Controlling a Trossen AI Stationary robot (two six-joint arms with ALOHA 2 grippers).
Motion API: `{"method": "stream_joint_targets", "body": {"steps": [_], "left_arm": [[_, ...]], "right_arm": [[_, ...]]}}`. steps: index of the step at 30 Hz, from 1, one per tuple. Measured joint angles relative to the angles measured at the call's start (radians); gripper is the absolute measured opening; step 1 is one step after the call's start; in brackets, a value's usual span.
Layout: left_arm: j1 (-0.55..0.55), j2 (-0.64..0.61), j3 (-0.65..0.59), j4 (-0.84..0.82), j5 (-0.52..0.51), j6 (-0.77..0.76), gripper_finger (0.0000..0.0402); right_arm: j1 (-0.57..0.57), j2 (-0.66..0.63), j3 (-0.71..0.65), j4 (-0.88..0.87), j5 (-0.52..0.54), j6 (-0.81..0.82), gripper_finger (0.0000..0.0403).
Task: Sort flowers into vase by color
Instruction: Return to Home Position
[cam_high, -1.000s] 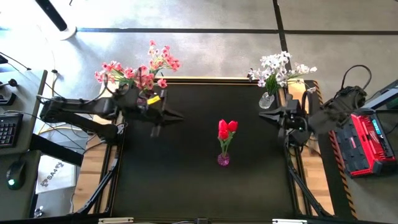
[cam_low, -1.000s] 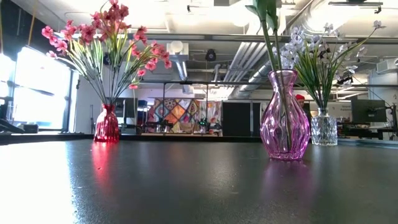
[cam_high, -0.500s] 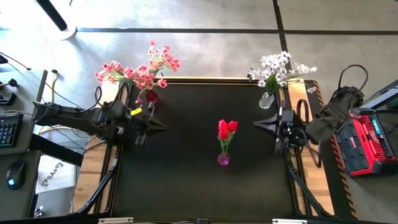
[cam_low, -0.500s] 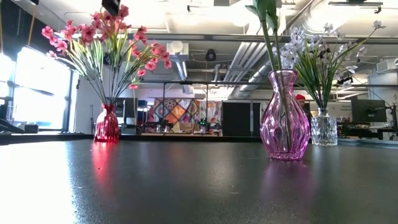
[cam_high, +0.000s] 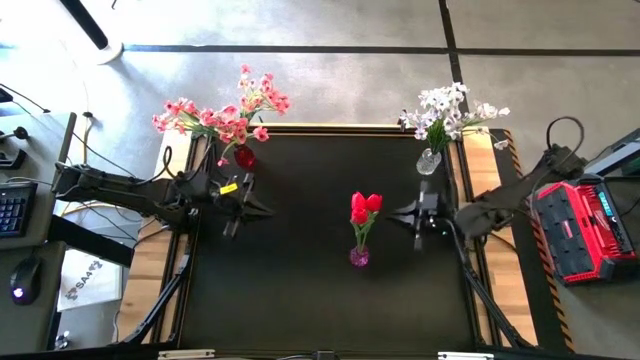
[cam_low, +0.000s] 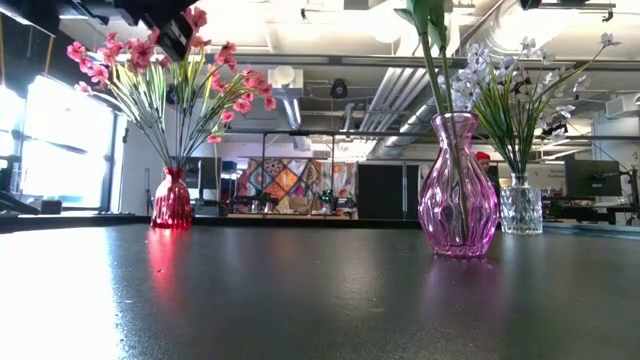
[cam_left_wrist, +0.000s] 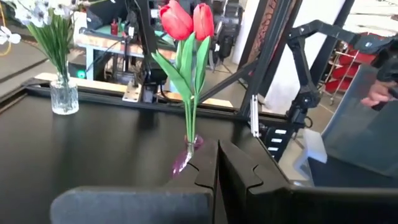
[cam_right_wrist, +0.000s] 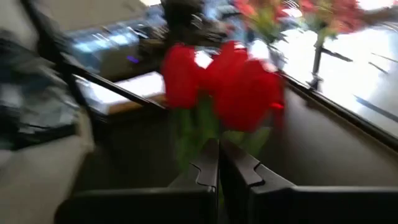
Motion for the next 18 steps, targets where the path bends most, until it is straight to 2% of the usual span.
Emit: {"method": "stream_joint_targets", "body": {"steps": [2,5,7,10,15,18], "left_arm": [[0.0,0.0,0.0,0.0,-0.006,0.018,0.0],[0.001,-0.001,0.0,-0.001,-0.015,0.034,0.0],[0.006,-0.001,0.0,-0.001,-0.016,-0.011,0.0],[0.015,0.007,-0.001,-0.012,-0.017,-0.016,0.0],[0.015,0.006,-0.002,-0.017,-0.015,0.178,0.0],[0.04,0.006,-0.002,-0.018,-0.007,0.23,0.0]], "right_arm": [[-0.009,-0.038,-0.108,0.181,-0.058,-0.068,0.0],[-0.009,-0.111,-0.226,0.338,-0.051,-0.193,0.0],[-0.005,-0.162,-0.275,0.343,-0.017,-0.211,0.0],[-0.004,-0.237,-0.326,0.341,0.025,-0.156,0.0],[-0.009,-0.39,-0.403,0.365,0.018,-0.301,0.0],[-0.033,-0.507,-0.453,0.364,0.011,-0.353,0.0]]}}
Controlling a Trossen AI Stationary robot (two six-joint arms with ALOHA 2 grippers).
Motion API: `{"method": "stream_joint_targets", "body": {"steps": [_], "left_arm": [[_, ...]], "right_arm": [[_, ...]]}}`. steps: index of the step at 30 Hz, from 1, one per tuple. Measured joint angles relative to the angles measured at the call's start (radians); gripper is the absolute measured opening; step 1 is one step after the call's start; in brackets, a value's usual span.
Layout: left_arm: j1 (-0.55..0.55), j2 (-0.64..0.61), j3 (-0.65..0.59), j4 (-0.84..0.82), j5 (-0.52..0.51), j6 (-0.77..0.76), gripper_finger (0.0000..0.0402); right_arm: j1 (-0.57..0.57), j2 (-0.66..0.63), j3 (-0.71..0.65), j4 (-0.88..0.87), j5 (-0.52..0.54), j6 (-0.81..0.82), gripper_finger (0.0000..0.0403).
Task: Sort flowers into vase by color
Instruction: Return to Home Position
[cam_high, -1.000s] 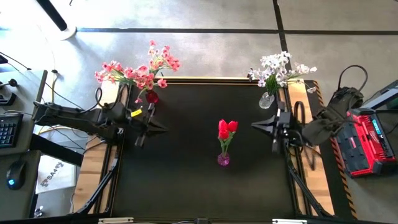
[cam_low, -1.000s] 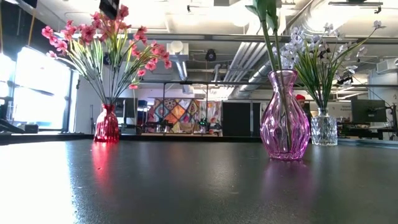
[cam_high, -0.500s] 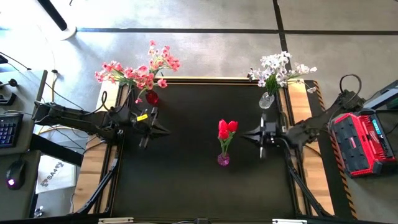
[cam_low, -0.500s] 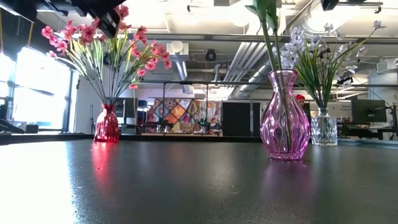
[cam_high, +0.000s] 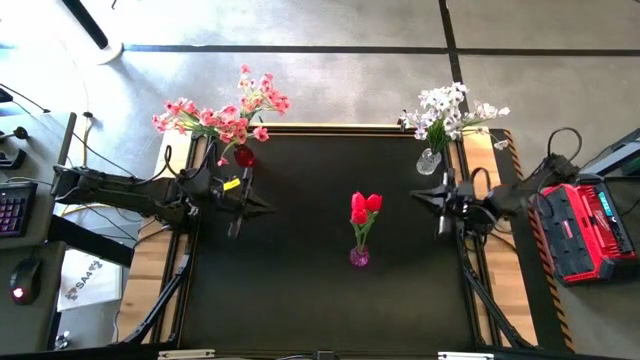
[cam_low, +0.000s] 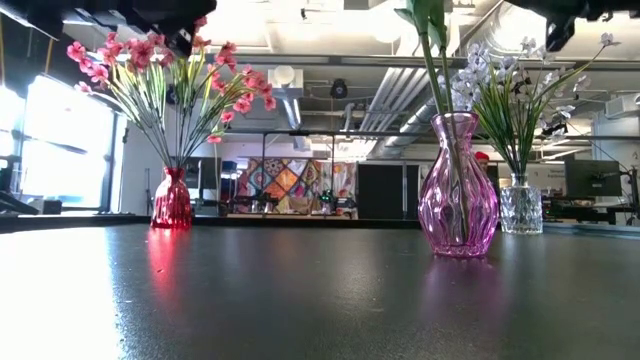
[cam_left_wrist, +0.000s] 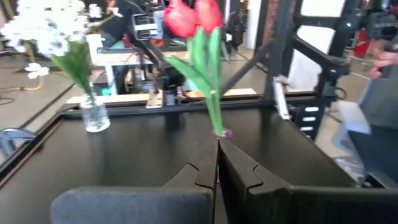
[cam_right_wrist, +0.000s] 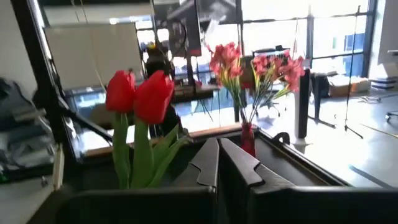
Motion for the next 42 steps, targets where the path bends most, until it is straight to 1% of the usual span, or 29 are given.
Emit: {"method": "stream_joint_targets", "body": {"steps": [3,7,9,15,18,21,24,28,30,35,42], "left_arm": [[0.032,0.0,-0.021,0.016,0.009,-0.013,0.0],[0.068,0.0,-0.109,0.106,0.012,-0.068,0.0],[0.074,0.0,-0.139,0.153,0.013,-0.07,0.0],[0.073,0.0,-0.185,0.163,0.019,-0.076,0.0],[0.073,0.0,-0.218,0.168,0.019,-0.079,0.0],[0.073,0.0,-0.242,0.187,0.019,-0.078,0.0],[0.076,-0.002,-0.262,0.199,0.019,-0.057,0.0],[0.109,-0.022,-0.294,0.205,0.019,-0.051,0.0],[0.129,-0.036,-0.307,0.218,0.041,-0.059,0.0],[0.167,-0.093,-0.327,0.22,0.089,-0.068,0.0],[0.207,-0.212,-0.39,0.215,0.089,-0.086,0.0]], "right_arm": [[-0.035,-0.117,-0.042,-0.032,-0.055,-0.001,0.0],[-0.079,-0.239,-0.095,-0.055,-0.141,0.009,0.0],[-0.1,-0.283,-0.115,-0.055,-0.18,0.016,0.0],[-0.161,-0.365,-0.178,-0.111,-0.228,0.049,0.0],[-0.189,-0.386,-0.201,-0.159,-0.238,0.091,0.0],[-0.211,-0.41,-0.225,-0.165,-0.274,0.116,0.0],[-0.23,-0.411,-0.235,-0.171,-0.274,0.135,0.0],[-0.258,-0.411,-0.235,-0.183,-0.274,0.137,0.0],[-0.269,-0.411,-0.235,-0.185,-0.281,0.134,0.0],[-0.289,-0.411,-0.235,-0.224,-0.29,0.137,0.0],[-0.291,-0.411,-0.241,-0.237,-0.291,0.139,0.0]]}}
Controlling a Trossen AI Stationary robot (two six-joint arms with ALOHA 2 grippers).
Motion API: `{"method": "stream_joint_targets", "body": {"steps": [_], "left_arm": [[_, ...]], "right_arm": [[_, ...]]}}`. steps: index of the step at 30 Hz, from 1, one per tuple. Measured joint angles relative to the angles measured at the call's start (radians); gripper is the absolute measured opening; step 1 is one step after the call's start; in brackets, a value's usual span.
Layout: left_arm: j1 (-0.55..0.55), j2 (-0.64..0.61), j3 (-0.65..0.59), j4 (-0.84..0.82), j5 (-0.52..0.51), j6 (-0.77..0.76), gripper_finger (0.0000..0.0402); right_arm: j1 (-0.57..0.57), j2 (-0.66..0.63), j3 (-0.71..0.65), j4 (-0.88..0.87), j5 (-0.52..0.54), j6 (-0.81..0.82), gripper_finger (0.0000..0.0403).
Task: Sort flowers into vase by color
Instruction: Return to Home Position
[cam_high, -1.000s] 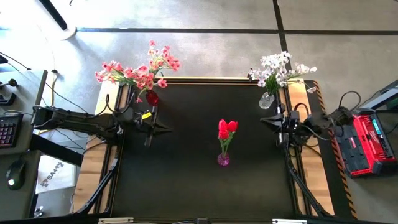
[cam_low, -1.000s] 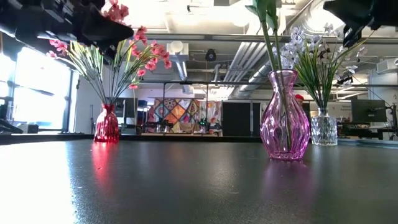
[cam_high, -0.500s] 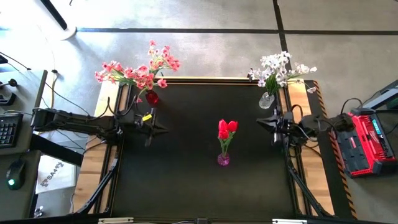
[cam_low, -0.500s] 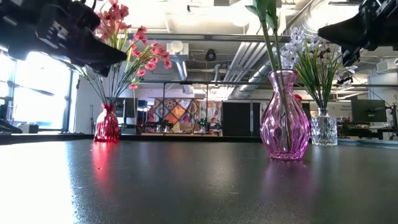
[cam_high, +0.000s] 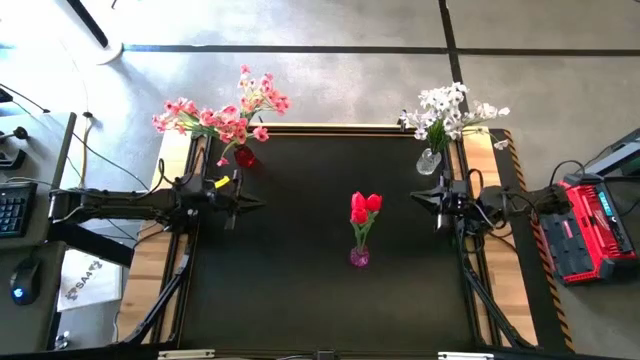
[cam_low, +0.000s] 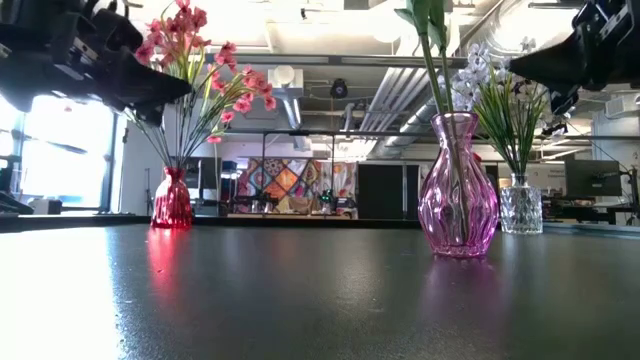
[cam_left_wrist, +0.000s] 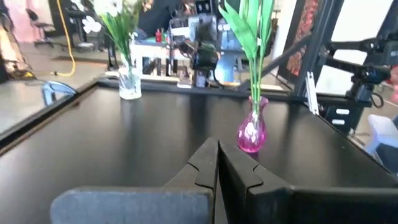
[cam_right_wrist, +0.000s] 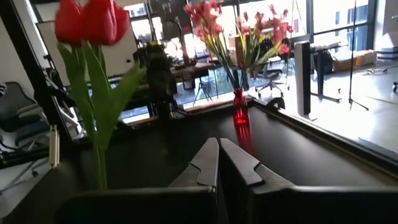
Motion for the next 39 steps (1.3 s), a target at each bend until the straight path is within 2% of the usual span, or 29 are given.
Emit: {"method": "stream_joint_targets", "body": {"steps": [7,10,22,27,39], "left_arm": [[0.027,-0.099,-0.058,0.003,-0.009,-0.02,0.0],[0.03,-0.135,-0.065,-0.049,-0.009,-0.03,0.0],[0.043,-0.264,-0.065,-0.226,-0.034,0.015,0.0],[0.044,-0.3,-0.065,-0.227,-0.034,0.036,0.0],[0.099,-0.452,-0.064,-0.255,-0.028,-0.018,0.0]], "right_arm": [[0.0,0.0,-0.075,0.035,0.008,0.097,0.0],[0.0,0.0,-0.083,0.03,0.005,0.114,0.0],[0.0,0.0,-0.084,0.005,0.052,0.105,0.0],[0.0,0.0,-0.135,0.174,0.05,0.072,0.0],[0.0,0.001,-0.134,0.172,0.031,0.018,0.0]]}}
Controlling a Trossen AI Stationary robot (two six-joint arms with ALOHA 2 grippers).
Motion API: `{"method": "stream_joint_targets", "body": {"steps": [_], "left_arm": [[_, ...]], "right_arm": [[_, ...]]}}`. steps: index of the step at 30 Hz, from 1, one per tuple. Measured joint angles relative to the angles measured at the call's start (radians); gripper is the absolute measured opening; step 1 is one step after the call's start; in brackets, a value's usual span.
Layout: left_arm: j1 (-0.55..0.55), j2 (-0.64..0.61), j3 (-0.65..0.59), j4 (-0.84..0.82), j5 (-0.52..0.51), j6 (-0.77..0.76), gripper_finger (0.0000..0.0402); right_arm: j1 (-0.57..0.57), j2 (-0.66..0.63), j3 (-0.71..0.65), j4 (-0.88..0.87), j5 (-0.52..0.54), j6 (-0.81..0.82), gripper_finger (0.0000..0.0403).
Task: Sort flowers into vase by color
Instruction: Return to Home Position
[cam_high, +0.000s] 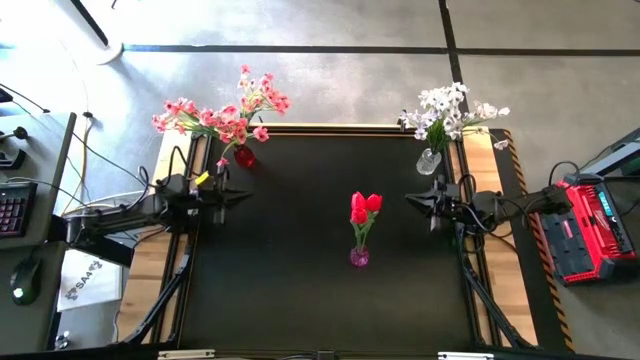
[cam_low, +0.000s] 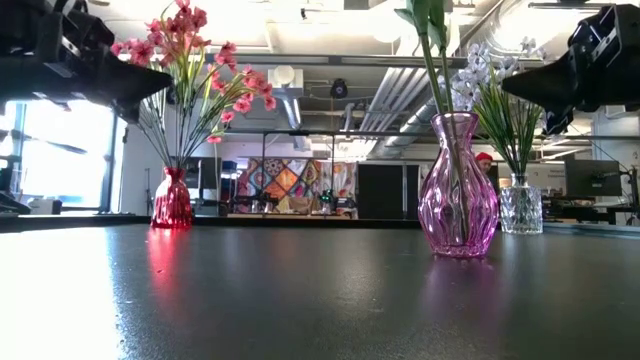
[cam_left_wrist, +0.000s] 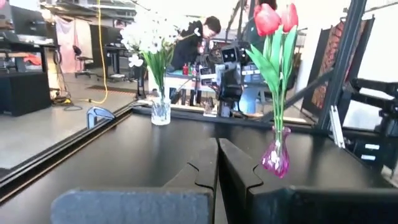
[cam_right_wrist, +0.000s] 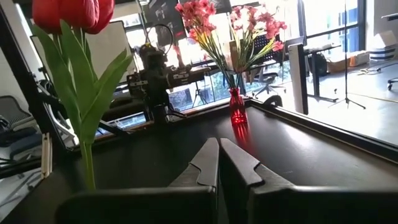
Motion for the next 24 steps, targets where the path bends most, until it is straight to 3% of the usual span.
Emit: {"method": "stream_joint_targets", "body": {"steps": [7,16,24], "left_arm": [[0.013,-0.102,0.0,-0.11,0.076,-0.033,0.0],[0.013,-0.099,0.001,-0.111,0.063,-0.025,0.0],[0.015,-0.099,0.001,-0.114,0.05,0.007,0.0]], "right_arm": [[0.0,0.0,0.0,-0.007,-0.003,-0.001,0.0],[0.0,-0.001,0.004,-0.015,-0.018,0.001,0.0],[0.0,0.0,0.056,-0.151,-0.009,-0.065,0.0]]}}
